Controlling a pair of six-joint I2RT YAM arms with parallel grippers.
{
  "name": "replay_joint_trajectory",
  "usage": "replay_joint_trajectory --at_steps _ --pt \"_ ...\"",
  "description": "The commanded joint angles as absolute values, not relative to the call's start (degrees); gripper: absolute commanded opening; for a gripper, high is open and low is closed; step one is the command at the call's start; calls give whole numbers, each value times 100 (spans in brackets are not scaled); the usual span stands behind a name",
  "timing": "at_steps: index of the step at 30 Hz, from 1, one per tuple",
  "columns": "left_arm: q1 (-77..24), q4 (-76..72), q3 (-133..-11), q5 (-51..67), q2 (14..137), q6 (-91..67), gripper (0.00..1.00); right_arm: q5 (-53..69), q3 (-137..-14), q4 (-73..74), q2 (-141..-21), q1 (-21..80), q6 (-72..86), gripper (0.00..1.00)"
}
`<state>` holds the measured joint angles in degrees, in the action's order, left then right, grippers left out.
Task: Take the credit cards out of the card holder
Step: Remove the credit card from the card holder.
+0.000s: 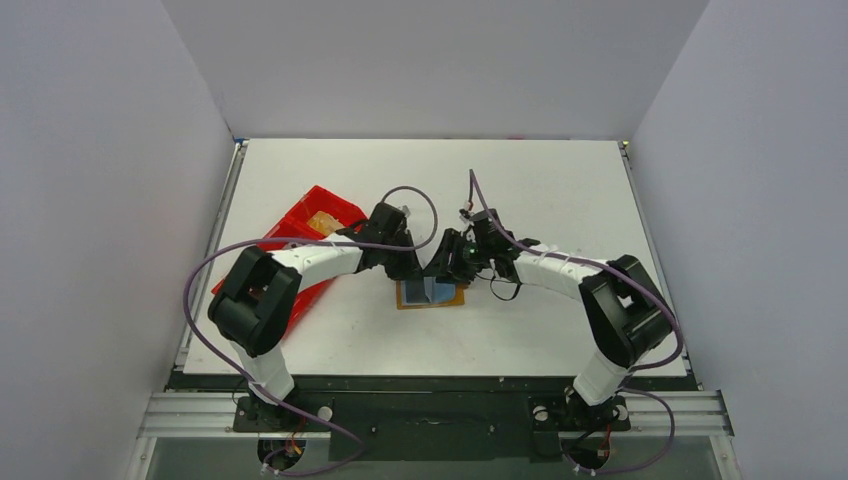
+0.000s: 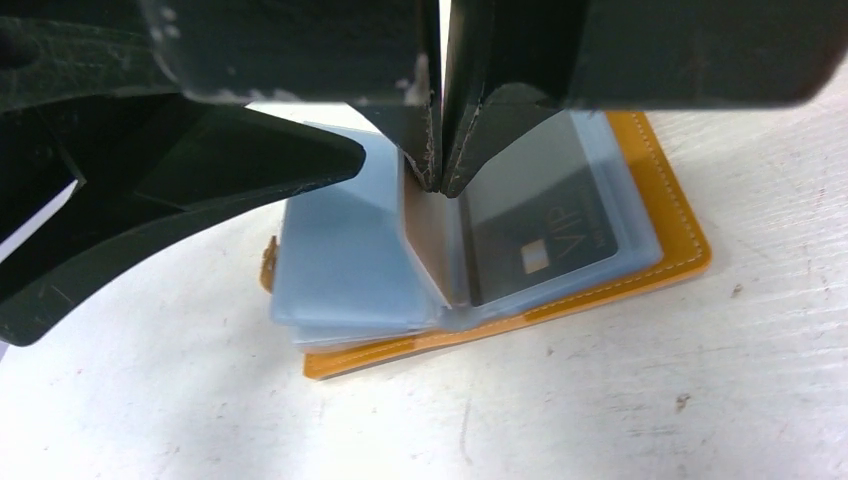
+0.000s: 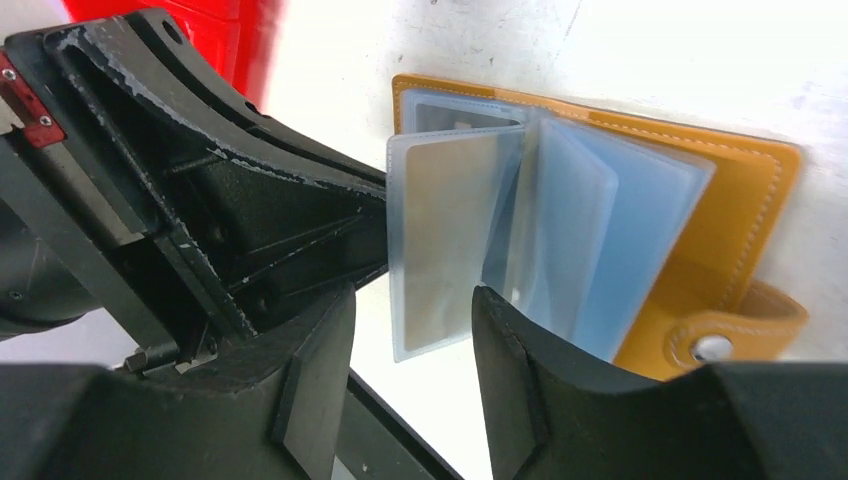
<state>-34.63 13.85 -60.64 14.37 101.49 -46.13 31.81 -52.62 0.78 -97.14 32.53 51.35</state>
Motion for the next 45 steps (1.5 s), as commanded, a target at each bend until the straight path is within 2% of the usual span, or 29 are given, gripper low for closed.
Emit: replay_joint_trajectory --at_steps 1,15,18,20,28,37,41,45 --pt "-3569 1147 -6420 1604 10195 -4632 0 2550 -5416 766 -9192 3185 4767 44" --pt "-3971 1125 -6841 1636 10673 -4704 0 772 -5280 1893 -8494 3077 4393 42" --pt "-3967 1182 -6853 1580 10636 -4676 0 698 -5306 1958 -8482 3143 4341 36" --pt "-3972 1202 -6868 1555 10607 -4649 0 672 -5373 2021 -8562 3226 4297 29" --pt "-3954 1286 -6837 1456 10517 -4653 0 506 -5697 2141 -8826 3594 4194 16" --pt "-3658 1422 -6518 1224 10108 -4598 0 490 -6053 2172 -9454 3873 4099 14" --pt "-3522 1382 -6314 1273 9997 -4559 4 438 -6090 2176 -9674 3860 4047 13" --pt "-3459 1284 -6201 1428 9992 -4550 8 358 -6051 2159 -9851 3839 4043 5"
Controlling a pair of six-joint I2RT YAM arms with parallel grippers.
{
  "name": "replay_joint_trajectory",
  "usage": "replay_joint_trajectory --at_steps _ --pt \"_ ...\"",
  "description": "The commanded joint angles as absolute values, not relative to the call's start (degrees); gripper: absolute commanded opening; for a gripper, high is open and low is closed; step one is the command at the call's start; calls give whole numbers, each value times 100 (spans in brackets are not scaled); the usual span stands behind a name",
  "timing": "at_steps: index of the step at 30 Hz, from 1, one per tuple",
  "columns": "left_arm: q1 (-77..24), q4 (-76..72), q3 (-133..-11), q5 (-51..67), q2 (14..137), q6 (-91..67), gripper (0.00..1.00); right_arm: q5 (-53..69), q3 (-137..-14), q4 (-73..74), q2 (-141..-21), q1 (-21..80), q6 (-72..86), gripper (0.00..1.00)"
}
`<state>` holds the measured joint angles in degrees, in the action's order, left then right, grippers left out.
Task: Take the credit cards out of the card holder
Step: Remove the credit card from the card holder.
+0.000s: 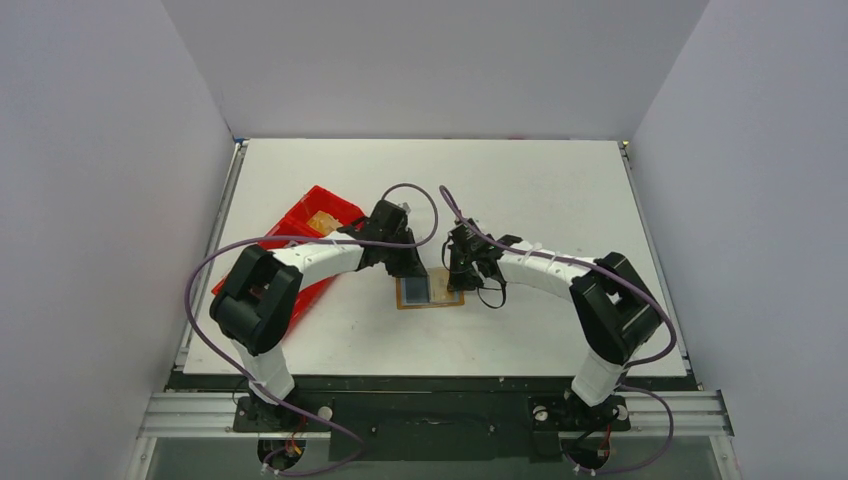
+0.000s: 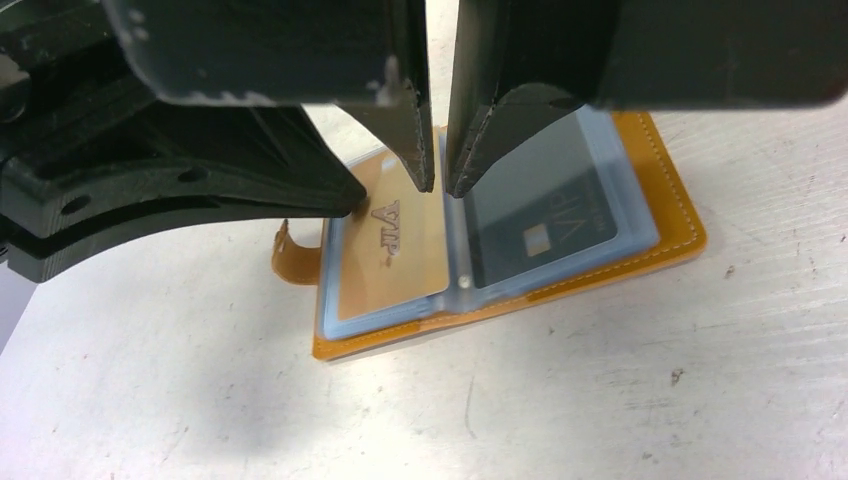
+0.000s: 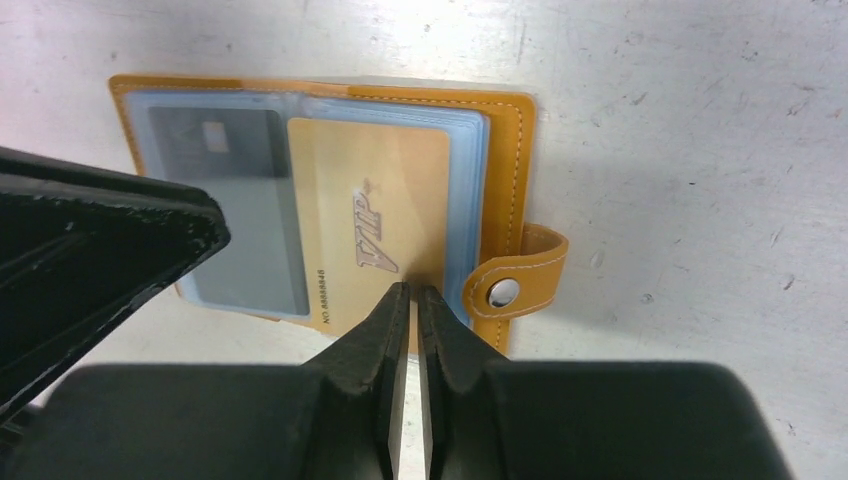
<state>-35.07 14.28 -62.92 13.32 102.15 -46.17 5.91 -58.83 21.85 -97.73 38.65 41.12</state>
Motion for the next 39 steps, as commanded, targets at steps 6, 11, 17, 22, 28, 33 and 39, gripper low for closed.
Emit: replay_joint_trajectory --at_steps 6,11,17,22,28,33,39 --pt "-3437 1014 -6083 1721 10132 -4608 16 222 -5926 2160 -9872 3824 4073 0" --pt "-3420 728 -5997 1952 10272 -4693 20 192 -5823 2157 -9822 3760 4095 0" --pt "-3419 585 -6000 2089 10428 -4744 20 241 -5854 2160 -9793 3733 4087 0" --pt "-3419 571 -6006 2090 10540 -4746 20 200 -5818 2159 -9815 3706 4102 0" --pt "-3419 571 -5994 2071 10575 -4712 20 141 -5779 2170 -9787 3656 4112 0" --pt "-3419 570 -6013 2091 10646 -4704 20 28 -5757 2196 -9798 3649 4129 0" --pt "-3415 553 -6017 2095 10669 -4693 20 48 -5750 2178 -9903 3649 4128 0"
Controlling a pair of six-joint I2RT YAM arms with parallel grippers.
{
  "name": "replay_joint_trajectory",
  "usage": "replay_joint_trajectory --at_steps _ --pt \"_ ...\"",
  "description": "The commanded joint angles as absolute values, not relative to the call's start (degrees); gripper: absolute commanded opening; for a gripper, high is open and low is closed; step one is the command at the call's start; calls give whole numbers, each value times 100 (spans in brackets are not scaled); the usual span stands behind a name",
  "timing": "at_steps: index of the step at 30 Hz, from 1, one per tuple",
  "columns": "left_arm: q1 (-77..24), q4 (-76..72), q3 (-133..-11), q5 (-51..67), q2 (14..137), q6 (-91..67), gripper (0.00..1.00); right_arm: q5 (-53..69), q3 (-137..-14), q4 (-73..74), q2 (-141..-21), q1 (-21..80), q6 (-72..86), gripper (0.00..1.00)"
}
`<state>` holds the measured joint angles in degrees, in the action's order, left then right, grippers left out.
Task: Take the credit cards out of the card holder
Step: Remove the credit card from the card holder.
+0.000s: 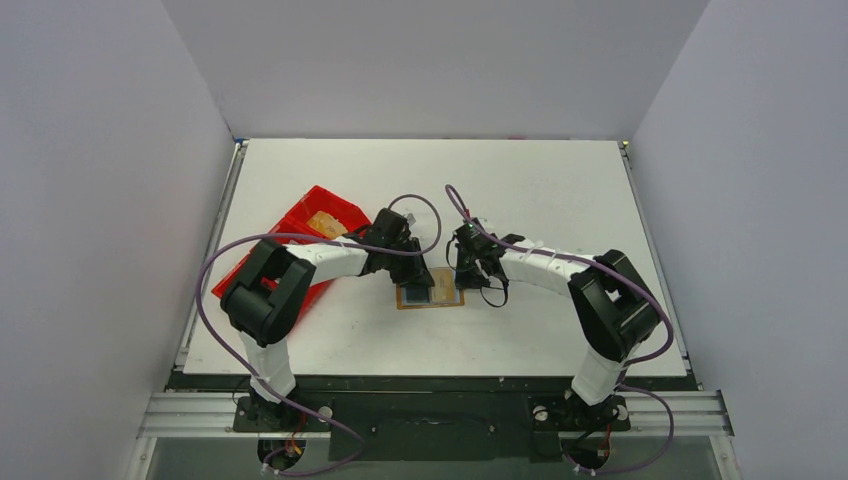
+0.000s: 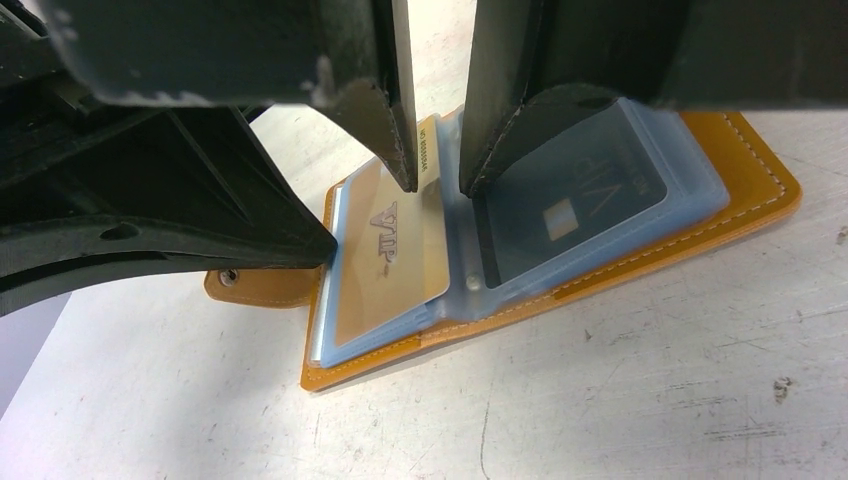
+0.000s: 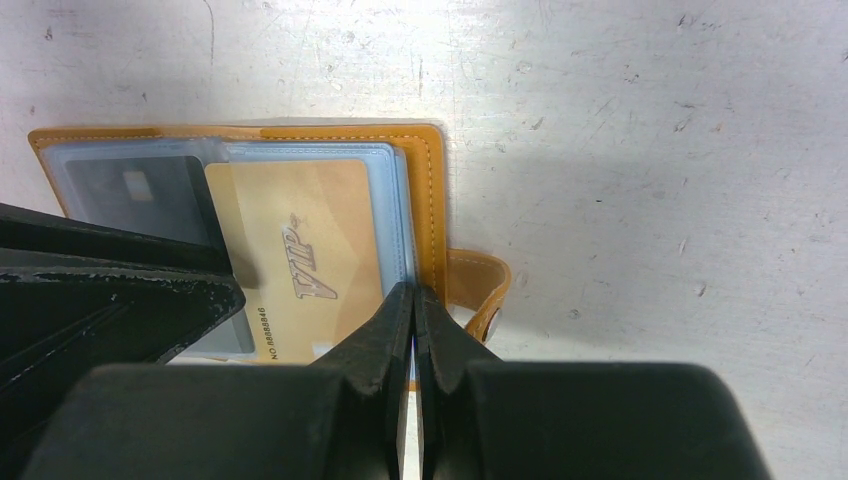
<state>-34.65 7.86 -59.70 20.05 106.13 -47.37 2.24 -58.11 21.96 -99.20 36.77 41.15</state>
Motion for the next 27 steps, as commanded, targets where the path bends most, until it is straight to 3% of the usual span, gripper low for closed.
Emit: replay_joint_trajectory --at_steps 1,19,27 --pt "-3418 544 -6015 2115 10674 -4693 20 55 -5749 2179 -9916 3659 4130 0" --pt "-3445 262 -5951 2336 10696 -4905 20 142 -5908 2162 -10178 3962 4141 0" --pt "-3396 248 -5838 2338 10534 -4914 8 91 -5826 2165 -10210 3829 4139 0"
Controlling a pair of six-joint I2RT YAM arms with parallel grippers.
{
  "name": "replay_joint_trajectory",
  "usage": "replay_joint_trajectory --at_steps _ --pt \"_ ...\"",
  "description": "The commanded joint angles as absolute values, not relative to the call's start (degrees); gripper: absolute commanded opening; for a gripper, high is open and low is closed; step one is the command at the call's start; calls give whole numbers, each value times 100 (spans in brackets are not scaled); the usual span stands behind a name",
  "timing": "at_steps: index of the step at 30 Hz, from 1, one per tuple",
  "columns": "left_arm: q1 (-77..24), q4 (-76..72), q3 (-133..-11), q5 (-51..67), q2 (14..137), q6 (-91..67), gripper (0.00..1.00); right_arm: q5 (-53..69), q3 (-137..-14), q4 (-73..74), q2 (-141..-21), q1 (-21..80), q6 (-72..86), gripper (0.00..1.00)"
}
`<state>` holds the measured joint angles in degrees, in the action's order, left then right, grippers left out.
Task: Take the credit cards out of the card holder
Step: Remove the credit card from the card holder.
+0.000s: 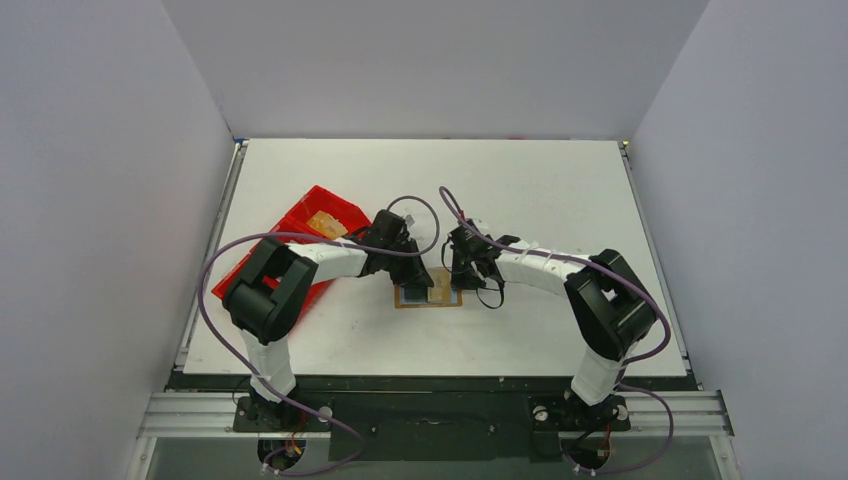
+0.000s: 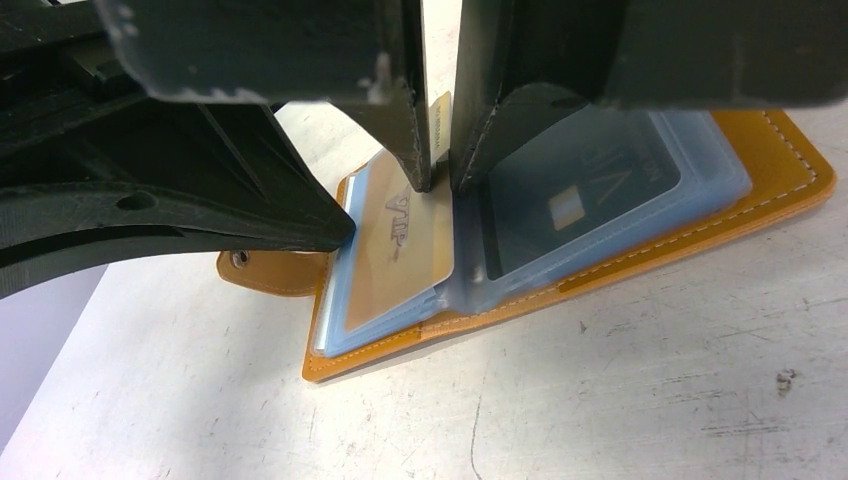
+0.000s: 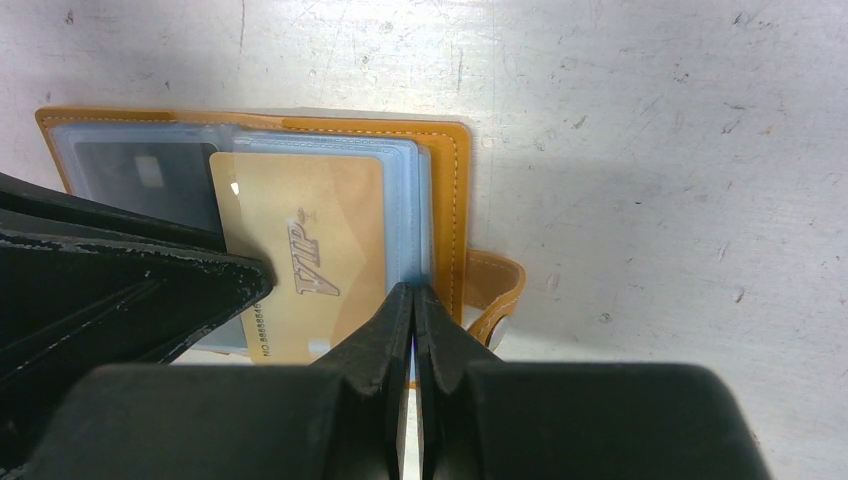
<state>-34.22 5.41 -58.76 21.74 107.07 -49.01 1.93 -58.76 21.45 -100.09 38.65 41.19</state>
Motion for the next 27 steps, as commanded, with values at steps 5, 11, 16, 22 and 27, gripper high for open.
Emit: replay_joint_trajectory --at_steps 5,11,16,22,27 --pt "-3362 195 -5781 2363 10466 -4930 3 40 -5793 2190 -10224 3753 4114 0" --pt "-3335 186 -5718 2370 10403 -4935 0 18 -5762 2197 -10279 3751 4106 0" --pt "-3245 152 -5610 2381 10318 -4926 1 18 -5746 2194 -10313 3739 4102 0" --pt "-3191 89 -5528 2404 10254 -4904 4 18 -5764 2189 -10357 3737 4091 0" --pt "-3186 88 -5516 2445 10271 -4905 8 18 -5787 2210 -10368 3743 4088 0"
